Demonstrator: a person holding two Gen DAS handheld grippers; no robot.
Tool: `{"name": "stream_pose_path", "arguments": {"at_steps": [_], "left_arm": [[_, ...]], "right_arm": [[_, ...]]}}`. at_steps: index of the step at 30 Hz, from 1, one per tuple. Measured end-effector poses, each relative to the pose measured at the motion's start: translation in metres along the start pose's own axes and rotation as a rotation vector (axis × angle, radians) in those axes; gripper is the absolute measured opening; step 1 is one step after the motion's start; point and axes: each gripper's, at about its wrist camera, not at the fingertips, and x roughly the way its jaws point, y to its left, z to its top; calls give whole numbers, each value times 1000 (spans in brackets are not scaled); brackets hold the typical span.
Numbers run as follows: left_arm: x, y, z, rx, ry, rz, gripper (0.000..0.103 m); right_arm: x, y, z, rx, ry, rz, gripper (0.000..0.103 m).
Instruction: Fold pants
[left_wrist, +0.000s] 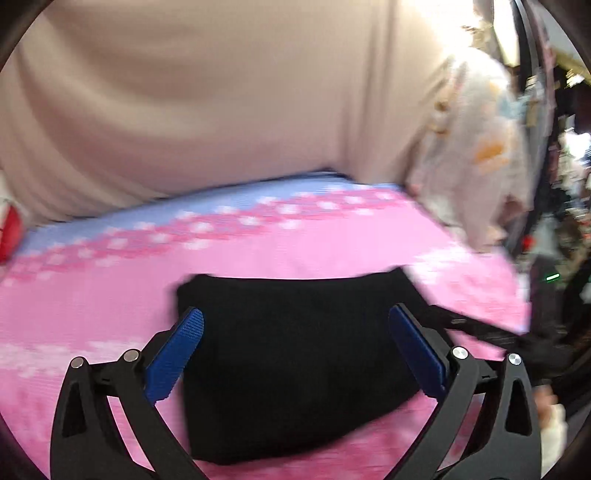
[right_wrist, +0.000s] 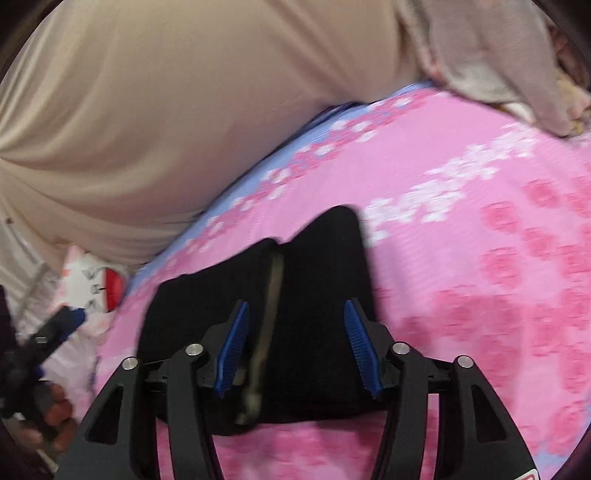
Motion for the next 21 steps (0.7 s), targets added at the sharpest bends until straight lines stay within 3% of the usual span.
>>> {"name": "stream_pose_path", "arguments": {"at_steps": [2, 4, 7, 8, 9, 12, 15, 17, 18, 21], "left_arm": [[7, 19, -3, 1, 15, 100, 98], [12, 42, -11, -25, 57, 172, 98], [14, 67, -18, -65, 92, 237, 98], [14, 76, -21, -73, 105, 270, 98], [16, 82, -23, -76, 118, 296, 98], [22, 96, -28, -91, 155, 353, 98], [17, 100, -25, -97, 144, 345, 98], [12, 95, -23, -91, 119, 332, 98], [11, 91, -23, -86, 113, 319, 98], [22, 83, -28, -68, 135, 292, 98]], "right_arm": [[16, 14, -1, -42, 44, -13, 78], [30, 30, -3, -118, 68, -101, 78], [49, 46, -11, -198, 107, -135, 79], [54, 53, -15, -224, 109, -145, 75], [60, 60, -17, -249, 124, -138, 44], [54, 72, -2, -241, 120, -64, 14], [10, 88, 34, -273, 2, -33, 9], [-11, 80, 52, -314, -49, -90, 9], [-11, 70, 55, -318, -37, -121, 9], [18, 16, 41, -245, 109, -163, 12]]}}
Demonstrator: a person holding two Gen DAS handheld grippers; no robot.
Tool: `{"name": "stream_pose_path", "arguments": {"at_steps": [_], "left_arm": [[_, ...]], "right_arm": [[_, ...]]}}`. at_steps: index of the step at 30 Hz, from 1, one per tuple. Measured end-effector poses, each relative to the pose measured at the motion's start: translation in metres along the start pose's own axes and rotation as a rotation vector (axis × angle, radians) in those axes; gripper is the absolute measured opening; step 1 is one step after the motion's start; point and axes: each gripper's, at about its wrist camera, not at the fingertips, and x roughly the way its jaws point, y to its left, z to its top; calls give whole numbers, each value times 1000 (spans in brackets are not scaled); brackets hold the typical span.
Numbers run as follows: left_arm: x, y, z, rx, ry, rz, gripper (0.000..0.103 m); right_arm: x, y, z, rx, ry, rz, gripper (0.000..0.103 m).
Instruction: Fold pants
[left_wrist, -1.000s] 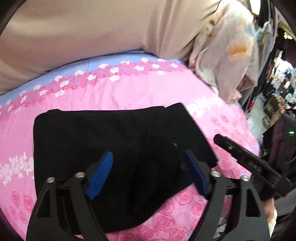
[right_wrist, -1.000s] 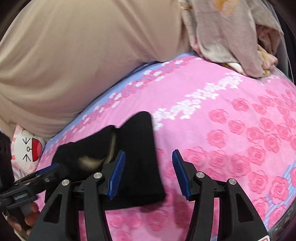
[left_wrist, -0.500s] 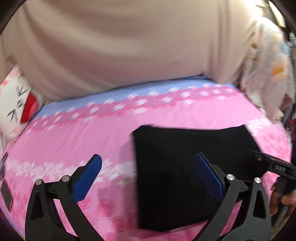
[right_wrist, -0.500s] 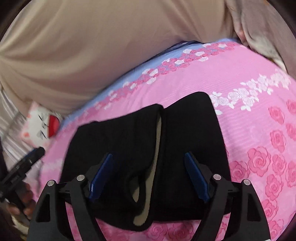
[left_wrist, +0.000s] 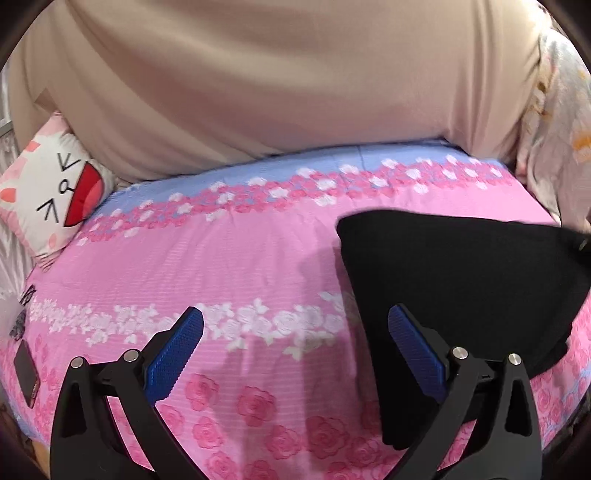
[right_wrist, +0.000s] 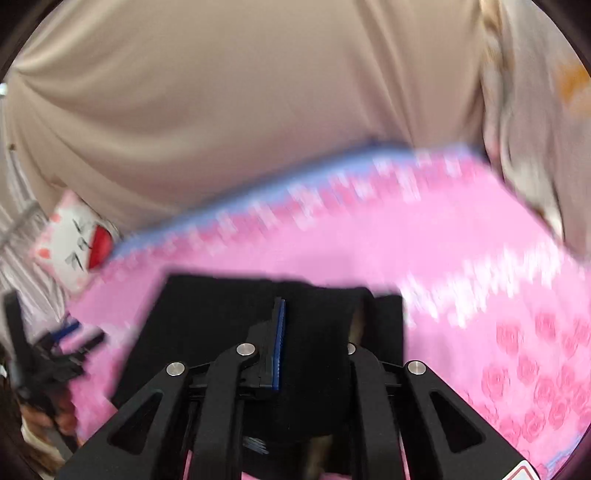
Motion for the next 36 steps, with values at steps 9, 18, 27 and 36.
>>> {"name": "stream_pose_path", "arguments": {"at_steps": [9, 18, 27, 36], "left_arm": [[23, -7, -10, 42, 74, 37, 98], [29, -6, -8, 31, 103, 41, 98], [17, -25, -4, 70, 77, 27, 98], [13, -33, -1, 71, 75, 14, 98]], "right_arm": [[-34, -14, -38, 83, -1, 167, 55], [-20, -9, -92, 42, 175, 228, 58], [-16, 3, -81, 67, 126, 319, 43], [11, 10, -67, 111, 121, 305, 20]]}}
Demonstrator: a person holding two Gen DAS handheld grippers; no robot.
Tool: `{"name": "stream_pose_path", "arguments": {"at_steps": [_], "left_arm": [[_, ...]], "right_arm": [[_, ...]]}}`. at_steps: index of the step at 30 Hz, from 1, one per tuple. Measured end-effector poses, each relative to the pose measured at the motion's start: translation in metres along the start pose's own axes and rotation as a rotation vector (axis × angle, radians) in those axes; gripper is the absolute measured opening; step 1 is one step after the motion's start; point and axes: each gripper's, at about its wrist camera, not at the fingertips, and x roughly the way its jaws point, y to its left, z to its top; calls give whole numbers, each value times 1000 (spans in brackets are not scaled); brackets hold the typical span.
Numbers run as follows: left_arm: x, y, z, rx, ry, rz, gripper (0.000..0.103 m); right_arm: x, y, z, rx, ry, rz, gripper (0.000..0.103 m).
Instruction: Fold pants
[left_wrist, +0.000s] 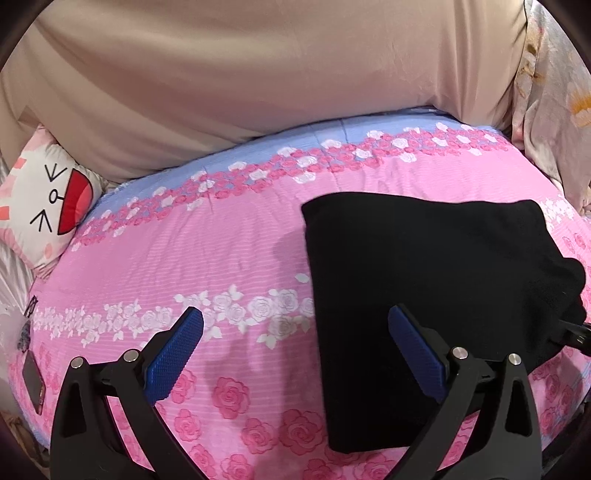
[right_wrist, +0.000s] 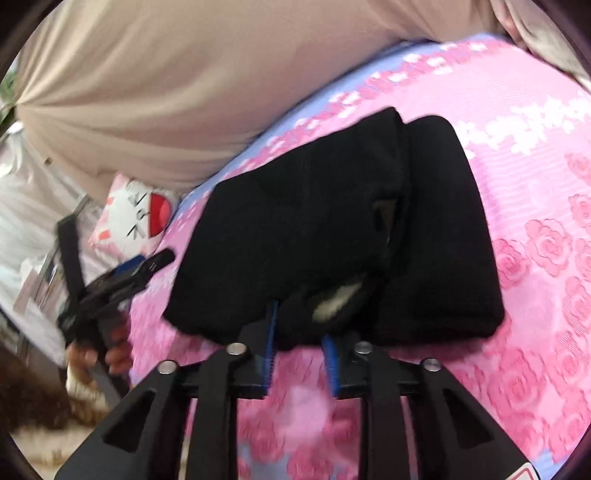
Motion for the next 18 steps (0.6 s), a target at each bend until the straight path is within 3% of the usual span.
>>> {"name": "stream_pose_path", "arguments": {"at_steps": [2, 6, 7, 9, 10, 11, 13, 15, 18], "left_arm": [[-2, -4, 1, 2, 2, -13, 98], [-17, -8, 3, 8, -46, -29, 98], [-19, -9, 3, 9, -53, -40, 98], [-12, -16, -1, 22, -34, -61, 98], [-6, -21, -4, 30, -15, -68, 98], [3, -25, -7, 37, 17, -79, 98], [8, -25, -10, 22, 41, -82, 98], [0, -15, -6, -11, 24, -119, 98], [-6, 5, 2, -117, 6, -201, 98]], "right_arm": [[-10, 10, 12, -39, -54, -36, 10], [-68, 28, 28, -134, -213, -112, 9], [-71, 21, 29, -147, -222, -177, 9], [-54, -13, 25, -107, -152, -323, 13], [-38, -40, 19, -42, -90, -330, 13], [-45, -49, 14, 8, -149, -266, 12], [-66, -51, 12, 97, -168, -202, 17], [-92, -42, 11, 68, -248, -255, 30], [-121, -30, 20, 61, -342, -261, 32]]}}
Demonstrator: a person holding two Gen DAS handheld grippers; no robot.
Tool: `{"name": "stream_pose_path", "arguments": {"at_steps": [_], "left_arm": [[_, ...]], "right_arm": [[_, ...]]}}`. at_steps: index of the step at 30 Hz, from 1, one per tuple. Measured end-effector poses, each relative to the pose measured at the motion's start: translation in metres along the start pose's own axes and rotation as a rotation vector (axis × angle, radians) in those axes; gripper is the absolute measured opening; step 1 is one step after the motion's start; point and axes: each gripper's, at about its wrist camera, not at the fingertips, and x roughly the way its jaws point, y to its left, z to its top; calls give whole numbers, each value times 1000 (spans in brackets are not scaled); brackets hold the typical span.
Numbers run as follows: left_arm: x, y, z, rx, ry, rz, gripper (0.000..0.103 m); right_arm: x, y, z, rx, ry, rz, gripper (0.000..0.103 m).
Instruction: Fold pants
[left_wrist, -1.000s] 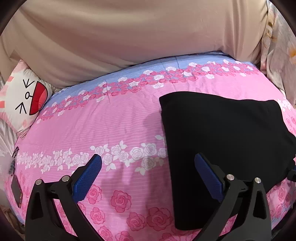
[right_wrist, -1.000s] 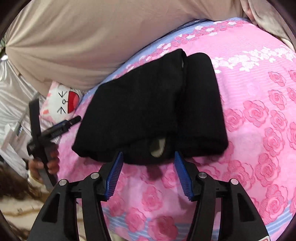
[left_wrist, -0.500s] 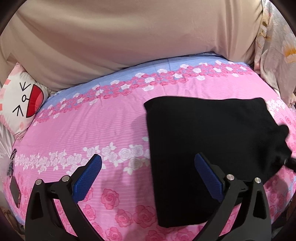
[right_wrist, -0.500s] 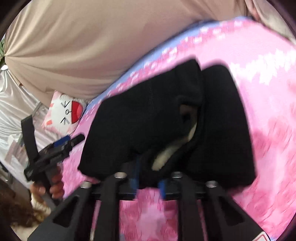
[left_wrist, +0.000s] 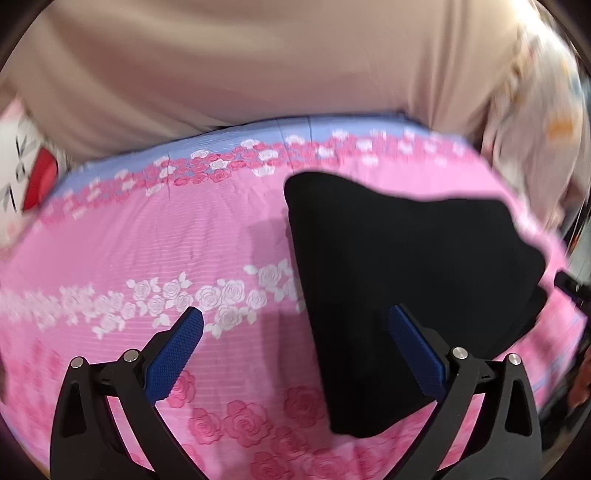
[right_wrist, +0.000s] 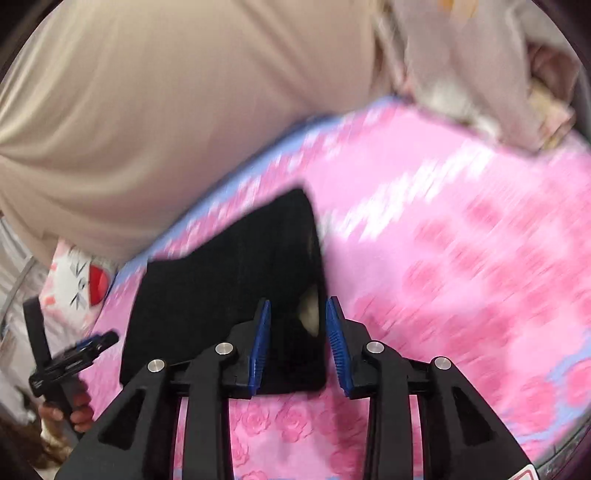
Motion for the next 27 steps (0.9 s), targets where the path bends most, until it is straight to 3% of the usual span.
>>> {"name": "stream_pose_path", "arguments": {"at_steps": [2, 4, 6, 7, 8, 11, 12, 14, 16, 17, 19, 21, 23, 25, 27], "left_arm": [[0, 8, 7, -86, -1, -58, 98], [6, 4, 12, -123, 15, -123, 98], [19, -13, 13, -63, 58, -81, 98], [30, -22, 10, -10, 98, 0, 98], [43, -28, 3, 39, 142, 88, 98], [52, -18, -12, -22, 138, 58, 98], [55, -15, -14, -35, 144, 46, 98], [58, -12, -13, -39, 137, 43, 98], [60, -12, -13, -27, 139, 32, 98], [58, -12, -12, -26, 139, 27, 98], [43, -7, -9, -47, 122, -17, 98], [28, -2, -6, -69, 96, -100, 98], [21, 2, -4, -93, 81, -180, 98], [39, 4, -7, -138, 133, -224, 98], [67, 3, -15, -205, 246, -271, 98]], "right_arm": [[-1, 27, 14, -70, -12, 80, 32], [19, 65, 22, -162, 39, 157, 32], [59, 106, 19, -218, 170, 256, 27], [86, 131, 13, -274, 248, 275, 25], [108, 150, 7, -328, 303, 270, 25], [180, 181, -6, -428, 416, 204, 22], [215, 177, -5, -412, 445, 150, 11], [238, 160, 14, -279, 451, 179, 0], [224, 151, 27, -194, 412, 153, 0], [208, 147, 32, -188, 364, 147, 10], [162, 126, 42, -173, 254, 118, 18], [119, 96, 49, -130, 152, 67, 48], [70, 61, 47, -97, 56, -41, 69], [48, 34, 42, -70, 67, -111, 73], [48, 7, 31, 2, 138, -94, 73]]}}
